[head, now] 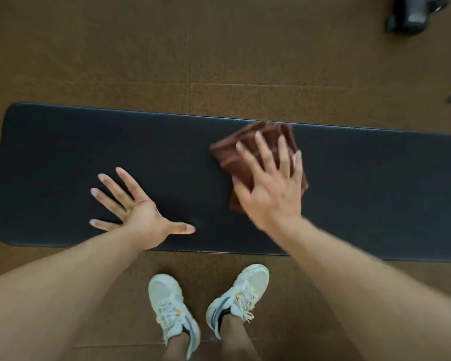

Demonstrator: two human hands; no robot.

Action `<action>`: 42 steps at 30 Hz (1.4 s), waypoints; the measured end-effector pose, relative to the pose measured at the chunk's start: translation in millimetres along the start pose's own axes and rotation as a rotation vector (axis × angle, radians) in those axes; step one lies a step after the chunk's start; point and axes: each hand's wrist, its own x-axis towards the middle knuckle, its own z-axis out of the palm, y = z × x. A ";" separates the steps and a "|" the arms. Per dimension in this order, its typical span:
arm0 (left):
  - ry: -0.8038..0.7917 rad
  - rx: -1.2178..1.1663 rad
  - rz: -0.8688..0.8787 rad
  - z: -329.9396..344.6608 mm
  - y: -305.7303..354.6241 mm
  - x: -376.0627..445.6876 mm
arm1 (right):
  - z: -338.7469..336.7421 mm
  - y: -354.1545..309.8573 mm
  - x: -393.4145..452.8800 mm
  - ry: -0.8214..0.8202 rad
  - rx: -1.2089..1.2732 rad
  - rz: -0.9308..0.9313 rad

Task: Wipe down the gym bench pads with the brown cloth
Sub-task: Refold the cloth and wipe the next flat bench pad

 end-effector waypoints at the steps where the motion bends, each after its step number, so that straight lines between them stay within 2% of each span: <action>1: -0.002 -0.001 0.008 0.4 -0.9 0.1 | -5.9 1.6 31.8 -0.016 0.012 0.105; 3: -0.004 -0.008 0.029 1.5 -2.5 0.8 | -14.5 3.3 66.2 -0.066 0.030 0.255; 5: 0.007 -0.014 0.047 1.5 -4.5 1.0 | -12.4 -1.2 45.8 -0.038 0.056 0.302; 7: 0.016 -0.013 0.065 1.2 -5.7 0.3 | -4.0 -12.7 -22.9 0.022 0.070 0.353; 8: 0.017 -0.015 0.068 0.6 -5.9 -0.1 | 0.2 -19.3 -65.9 0.002 0.073 0.370; 11: 0.024 -0.031 0.076 -1.5 -7.1 -0.4 | 6.8 -24.9 -142.7 -0.163 0.054 0.392; 13: 0.021 -0.043 0.077 -0.9 -7.5 0.4 | 6.2 -14.9 -126.2 -0.202 0.025 0.381; 18: 0.057 -0.038 0.077 4.5 -10.7 1.8 | -5.3 3.7 -15.9 -0.074 -0.007 0.440; 21: 0.104 -0.036 0.116 8.4 -14.4 0.2 | -14.8 10.7 23.8 -0.070 0.030 0.474; 25: 0.155 -0.021 0.153 9.6 -16.0 -12.4 | -10.0 12.9 -10.0 0.014 0.119 0.485; 28: 0.164 0.126 0.441 18.7 -0.6 -33.3 | -1.9 6.3 -93.2 0.024 0.148 0.525; 31: 0.094 0.179 0.671 44.8 33.6 -61.4 | -0.8 13.6 -138.1 -0.090 0.122 0.497; 34: 0.072 0.171 0.722 67.0 61.2 -73.4 | -8.9 37.0 -97.6 -0.106 0.107 0.473; 36: 0.069 0.195 0.707 72.0 71.9 -70.0 | -20.1 58.5 -38.0 -0.046 0.114 0.495; 39: 0.093 0.223 0.664 75.6 80.1 -65.2 | -37.8 87.6 40.2 -0.060 0.123 0.474; 42: 0.118 0.273 0.653 85.4 92.1 -66.7 | -33.7 101.4 23.2 0.014 0.112 0.382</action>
